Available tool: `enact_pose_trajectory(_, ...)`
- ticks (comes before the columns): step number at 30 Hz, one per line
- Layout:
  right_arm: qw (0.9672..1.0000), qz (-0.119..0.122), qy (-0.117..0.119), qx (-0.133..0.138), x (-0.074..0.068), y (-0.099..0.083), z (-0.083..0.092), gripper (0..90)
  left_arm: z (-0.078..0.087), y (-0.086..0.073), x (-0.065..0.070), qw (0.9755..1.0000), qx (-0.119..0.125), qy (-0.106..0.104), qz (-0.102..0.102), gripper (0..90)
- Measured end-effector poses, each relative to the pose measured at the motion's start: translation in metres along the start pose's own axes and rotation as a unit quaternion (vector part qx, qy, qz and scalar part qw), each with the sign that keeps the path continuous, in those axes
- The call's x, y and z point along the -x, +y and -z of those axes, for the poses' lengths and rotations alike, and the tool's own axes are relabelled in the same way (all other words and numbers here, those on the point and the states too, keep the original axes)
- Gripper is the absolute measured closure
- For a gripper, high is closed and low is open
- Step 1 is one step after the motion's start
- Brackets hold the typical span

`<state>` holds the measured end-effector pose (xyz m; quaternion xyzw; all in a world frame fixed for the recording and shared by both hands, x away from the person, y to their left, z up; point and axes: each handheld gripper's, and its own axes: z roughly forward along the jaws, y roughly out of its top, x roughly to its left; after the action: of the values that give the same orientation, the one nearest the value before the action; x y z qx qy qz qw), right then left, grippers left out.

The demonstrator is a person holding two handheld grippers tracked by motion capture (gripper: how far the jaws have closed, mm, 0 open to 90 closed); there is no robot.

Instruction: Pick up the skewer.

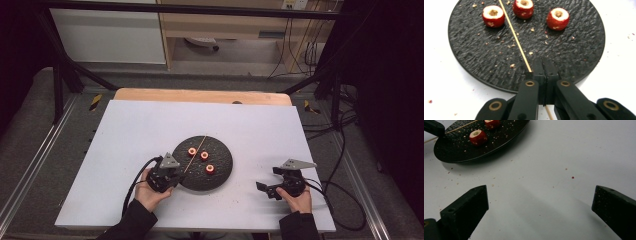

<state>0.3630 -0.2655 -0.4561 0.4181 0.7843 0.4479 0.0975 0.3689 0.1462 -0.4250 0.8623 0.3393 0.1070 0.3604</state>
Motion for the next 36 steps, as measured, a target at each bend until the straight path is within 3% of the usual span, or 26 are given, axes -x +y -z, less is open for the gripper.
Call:
enact_pose_trajectory(3, 1.0000, -0.002, 0.001, 0.001, 0.000, 0.000, 0.001, 1.4, 0.004, 0.004, -0.002, 0.9999, 0.008, 0.004, 0.006, 89.6)
enact_pose_trajectory(7, 1.0000, 0.000, 0.001, -0.001, 0.000, 0.000, 0.000, 1.4, 0.008, 0.013, -0.004, 0.9999, 0.003, 0.014, 0.009, 73.8)
enact_pose_trajectory(8, 1.0000, 0.000, 0.001, -0.001, 0.000, 0.000, 0.000, 1.4, 0.008, 0.016, -0.005, 0.9998, -0.004, 0.016, 0.013, 73.8)
enact_pose_trajectory(11, 1.0000, -0.003, 0.002, 0.000, 0.000, 0.000, 0.000, 1.4, 0.003, 0.025, -0.008, 0.9987, -0.037, 0.028, 0.020, 56.3)
enact_pose_trajectory(12, 1.0000, -0.002, 0.002, 0.000, 0.000, 0.001, 0.000, 1.4, -0.002, 0.028, -0.010, 0.9975, -0.056, 0.031, 0.029, 54.7)
enact_pose_trajectory(15, 1.0000, -0.003, 0.003, 0.001, 0.000, 0.001, 0.000, 1.4, -0.007, 0.031, -0.011, 0.9960, -0.075, 0.035, 0.035, 53.1)
enact_pose_trajectory(18, 1.0000, -0.002, 0.003, 0.000, 0.001, 0.001, 0.000, 1.4, -0.012, 0.036, -0.011, 0.9936, -0.096, 0.046, 0.038, 55.9)
enact_pose_trajectory(28, 1.0000, -0.003, 0.005, 0.001, 0.001, 0.001, 0.000, 1.3, -0.021, 0.044, -0.003, 0.9901, -0.128, 0.052, 0.026, 71.4)
enact_pose_trajectory(36, 1.0000, -0.003, 0.007, 0.001, 0.001, 0.001, 0.000, 1.3, -0.024, 0.045, -0.002, 0.9868, -0.144, 0.065, 0.037, 78.7)
